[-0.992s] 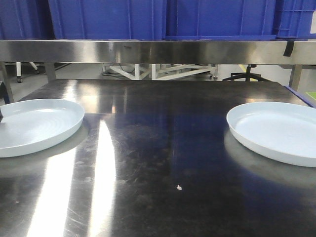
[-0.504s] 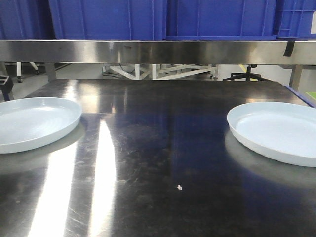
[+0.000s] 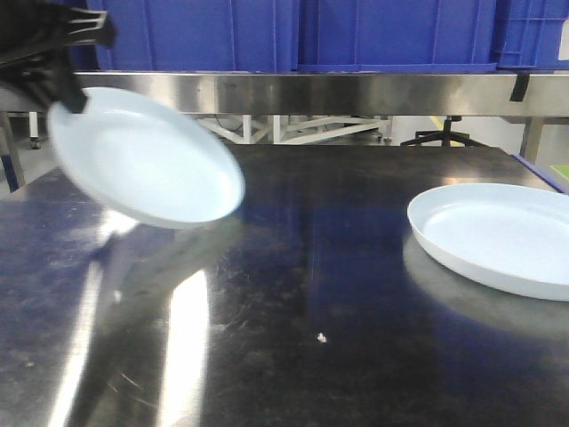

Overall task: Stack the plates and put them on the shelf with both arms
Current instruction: 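Carry the plate toward the table center and lower it flat, then open the left gripper and withdraw it from the plate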

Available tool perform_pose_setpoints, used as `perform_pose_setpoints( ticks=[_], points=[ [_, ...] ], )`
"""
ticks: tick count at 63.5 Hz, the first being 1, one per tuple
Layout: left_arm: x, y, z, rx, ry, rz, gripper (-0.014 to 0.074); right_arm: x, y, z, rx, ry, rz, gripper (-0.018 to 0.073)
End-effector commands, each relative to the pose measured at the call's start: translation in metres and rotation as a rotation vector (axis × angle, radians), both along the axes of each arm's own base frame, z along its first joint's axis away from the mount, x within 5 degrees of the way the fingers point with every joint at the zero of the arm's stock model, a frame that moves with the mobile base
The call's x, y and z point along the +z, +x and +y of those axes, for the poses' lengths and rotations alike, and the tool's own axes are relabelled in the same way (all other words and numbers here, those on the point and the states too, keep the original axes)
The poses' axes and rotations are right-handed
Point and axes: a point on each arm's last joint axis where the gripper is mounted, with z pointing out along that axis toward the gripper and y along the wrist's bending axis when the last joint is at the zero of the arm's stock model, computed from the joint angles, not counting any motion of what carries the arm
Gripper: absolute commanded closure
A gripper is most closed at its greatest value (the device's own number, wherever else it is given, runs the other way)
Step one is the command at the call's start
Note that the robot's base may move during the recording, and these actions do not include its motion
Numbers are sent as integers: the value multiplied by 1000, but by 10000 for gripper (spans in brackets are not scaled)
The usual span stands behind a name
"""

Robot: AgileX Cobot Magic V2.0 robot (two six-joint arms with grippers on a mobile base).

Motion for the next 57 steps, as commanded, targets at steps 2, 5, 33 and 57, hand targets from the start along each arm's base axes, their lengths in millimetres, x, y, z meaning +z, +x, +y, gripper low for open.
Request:
perform_pose_setpoints(
  ticks=[2,5,33,57],
  points=[
    [27,-5,-28,-61,-109,-135,492,19,6,-1,1,-27,-110,-11],
    [23,-6,-39,-86,-120,-128,492,19,6,-1,1,-27,-110,-11],
    [-19,13,-75,-147,-72,-45,483,19,6,-1,1,-27,-110,-11],
    [-11,14,-68,-157,41,7,270,19,6,-1,1,-27,-110,-11]
  ],
)
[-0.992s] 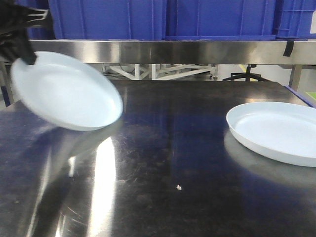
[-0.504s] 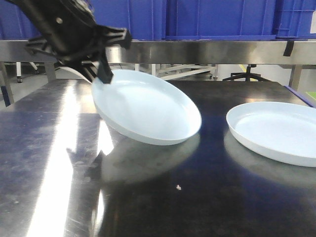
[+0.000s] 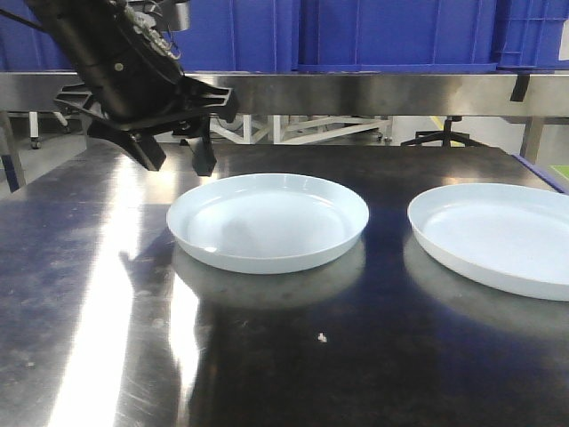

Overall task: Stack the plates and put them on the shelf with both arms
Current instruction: 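Open the left gripper and withdraw it from the plate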

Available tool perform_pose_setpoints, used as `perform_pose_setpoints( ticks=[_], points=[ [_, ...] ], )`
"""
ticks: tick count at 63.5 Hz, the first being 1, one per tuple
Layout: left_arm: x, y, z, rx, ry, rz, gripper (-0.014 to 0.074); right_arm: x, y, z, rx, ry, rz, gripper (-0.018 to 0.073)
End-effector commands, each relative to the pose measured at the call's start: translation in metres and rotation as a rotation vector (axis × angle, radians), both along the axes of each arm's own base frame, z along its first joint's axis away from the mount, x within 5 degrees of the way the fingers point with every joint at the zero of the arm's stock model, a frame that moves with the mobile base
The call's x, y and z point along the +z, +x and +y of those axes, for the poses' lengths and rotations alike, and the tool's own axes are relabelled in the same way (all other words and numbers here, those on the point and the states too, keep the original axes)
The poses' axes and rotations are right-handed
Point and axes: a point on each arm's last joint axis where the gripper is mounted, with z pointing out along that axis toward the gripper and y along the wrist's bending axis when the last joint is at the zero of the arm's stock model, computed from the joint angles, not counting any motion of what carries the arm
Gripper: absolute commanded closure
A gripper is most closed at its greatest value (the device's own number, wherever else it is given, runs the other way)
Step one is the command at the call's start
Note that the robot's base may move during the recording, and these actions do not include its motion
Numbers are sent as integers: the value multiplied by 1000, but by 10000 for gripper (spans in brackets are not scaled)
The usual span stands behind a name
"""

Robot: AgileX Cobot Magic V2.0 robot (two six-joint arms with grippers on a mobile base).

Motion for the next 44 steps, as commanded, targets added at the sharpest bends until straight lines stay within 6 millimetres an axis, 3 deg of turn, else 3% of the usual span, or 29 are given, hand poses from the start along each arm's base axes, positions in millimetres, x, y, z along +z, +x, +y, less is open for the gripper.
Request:
perform_pose_setpoints(
  ticks=[1,6,10,18,29,38,44],
  points=[
    [40,2,4,14,-42,-85,307,19,6,-1,1,-27,-114,-11],
    [57,1,14,39,-52,-108,527,19,6,-1,1,-27,-114,-11],
    [73,-2,26,65,-76,-147,486,19,6,-1,1,-27,-114,-11],
    [111,-14,60,154,-137,-233,510,19,6,-1,1,-27,-114,-11],
    [144,-49,107,244,-181,-362,510,19,6,-1,1,-27,-114,-11],
    [136,-82,138,317,-188,-391,510,19,6,-1,1,-27,-114,-11],
    [114,-105,151,347,-177,-381,510,19,6,-1,1,-27,-114,-11]
  ],
)
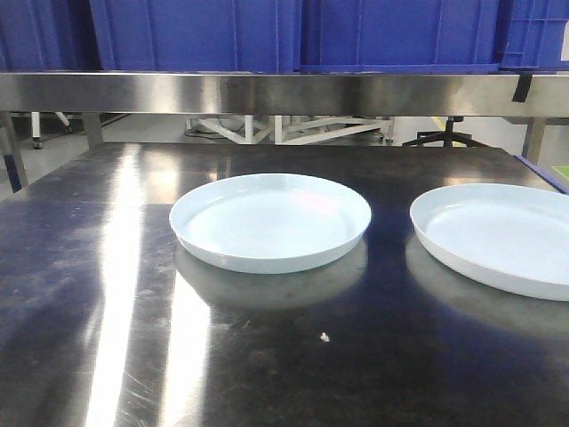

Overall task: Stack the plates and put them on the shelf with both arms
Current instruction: 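Open the left gripper and withdraw it from the plate, then grasp the rim of the other white plate with the right gripper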

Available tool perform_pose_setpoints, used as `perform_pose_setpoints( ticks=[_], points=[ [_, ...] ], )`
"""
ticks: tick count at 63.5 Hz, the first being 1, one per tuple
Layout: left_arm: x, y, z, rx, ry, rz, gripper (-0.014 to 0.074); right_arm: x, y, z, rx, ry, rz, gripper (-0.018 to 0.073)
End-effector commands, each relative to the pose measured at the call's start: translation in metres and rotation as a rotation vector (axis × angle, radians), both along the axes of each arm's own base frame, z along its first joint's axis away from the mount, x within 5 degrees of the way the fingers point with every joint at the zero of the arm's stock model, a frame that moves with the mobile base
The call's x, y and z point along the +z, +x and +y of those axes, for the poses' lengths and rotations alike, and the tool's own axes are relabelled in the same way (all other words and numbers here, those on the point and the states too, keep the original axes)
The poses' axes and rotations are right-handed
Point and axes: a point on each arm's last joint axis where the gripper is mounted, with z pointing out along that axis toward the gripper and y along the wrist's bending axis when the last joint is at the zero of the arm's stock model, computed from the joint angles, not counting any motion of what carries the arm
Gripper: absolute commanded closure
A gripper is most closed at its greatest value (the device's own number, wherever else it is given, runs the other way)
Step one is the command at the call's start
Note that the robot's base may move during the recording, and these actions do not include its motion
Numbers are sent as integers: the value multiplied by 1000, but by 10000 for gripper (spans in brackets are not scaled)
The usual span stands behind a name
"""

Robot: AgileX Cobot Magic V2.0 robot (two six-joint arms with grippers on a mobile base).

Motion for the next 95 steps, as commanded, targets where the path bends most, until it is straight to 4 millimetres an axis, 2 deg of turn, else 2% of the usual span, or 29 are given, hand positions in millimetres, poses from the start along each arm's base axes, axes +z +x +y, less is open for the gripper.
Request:
perform_pose_setpoints(
  ticks=[1,15,19,28,39,42,45,50,51,52,58,66,71,82,95],
  points=[
    [6,-21,11,24,-34,-116,510,19,6,-1,1,-27,-114,-11],
    [-44,-71,22,25,-38,-111,510,19,6,-1,1,-27,-114,-11],
    [-54,-78,23,23,-38,-108,510,19,6,-1,1,-27,-114,-11],
    [-70,-86,25,23,-29,-68,510,19,6,-1,1,-27,-114,-11],
    [-72,-87,25,25,-25,-47,510,20,6,-1,1,-27,-114,-8],
    [-72,-87,25,26,-29,-46,510,20,6,-1,1,-27,-114,49],
    [-72,-87,25,26,-29,-46,510,19,6,-1,1,-27,-110,145],
    [-73,-87,25,26,-28,-45,510,17,4,-1,4,-23,-83,433],
    [-73,-87,25,26,-28,-45,510,16,4,-1,5,-22,-75,517],
    [-73,-87,25,26,-28,-45,510,16,4,-1,6,-21,-65,538],
    [-73,-87,25,26,-28,-45,510,14,2,0,8,-18,-41,427],
    [-73,-87,25,26,-28,-45,510,13,2,0,9,-17,-35,410],
    [-73,-87,25,26,-28,-45,510,14,2,0,8,-18,-38,366],
    [-73,-87,25,26,-28,-45,510,13,2,0,9,-17,-33,120],
    [-73,-87,25,26,-28,-45,510,10,0,0,13,-11,12,113]
  ],
)
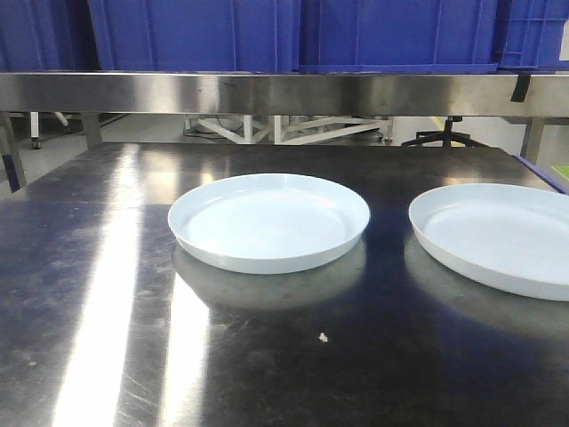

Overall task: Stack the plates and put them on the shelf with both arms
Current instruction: 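Grasp the rim of the other white plate with the right gripper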

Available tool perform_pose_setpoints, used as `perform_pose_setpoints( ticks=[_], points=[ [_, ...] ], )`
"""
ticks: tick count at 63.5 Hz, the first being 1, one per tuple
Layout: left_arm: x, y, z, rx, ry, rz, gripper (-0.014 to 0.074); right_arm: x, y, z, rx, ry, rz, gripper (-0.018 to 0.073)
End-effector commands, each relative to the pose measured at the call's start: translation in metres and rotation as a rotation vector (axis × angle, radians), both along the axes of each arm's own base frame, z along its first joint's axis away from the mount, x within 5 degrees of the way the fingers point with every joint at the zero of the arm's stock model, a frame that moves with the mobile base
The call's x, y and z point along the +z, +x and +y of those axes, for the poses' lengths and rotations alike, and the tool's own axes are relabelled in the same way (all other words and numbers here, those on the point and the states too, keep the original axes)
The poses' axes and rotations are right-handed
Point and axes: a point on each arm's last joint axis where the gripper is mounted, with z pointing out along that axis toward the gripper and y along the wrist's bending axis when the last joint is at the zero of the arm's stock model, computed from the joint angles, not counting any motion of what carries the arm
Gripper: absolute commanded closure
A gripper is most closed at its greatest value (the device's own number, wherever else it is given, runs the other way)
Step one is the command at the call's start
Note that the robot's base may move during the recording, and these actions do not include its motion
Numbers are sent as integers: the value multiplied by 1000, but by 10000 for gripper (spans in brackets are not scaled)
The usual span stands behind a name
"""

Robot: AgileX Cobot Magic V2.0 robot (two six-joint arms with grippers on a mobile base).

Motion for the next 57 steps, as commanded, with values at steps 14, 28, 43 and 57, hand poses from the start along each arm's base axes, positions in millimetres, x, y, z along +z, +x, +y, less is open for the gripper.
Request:
perform_pose_setpoints(
  ticks=[14,28,43,57],
  points=[
    [14,5,-1,2,-29,-95,510,14,5,-2,15,-41,-56,113],
    [14,5,-1,2,-29,-95,510,13,27,-5,36,-86,-15,113],
    [14,5,-1,2,-29,-95,510,8,68,-9,39,-78,51,113],
    [14,5,-1,2,-29,-95,510,-15,89,-16,25,-68,131,113]
  ],
)
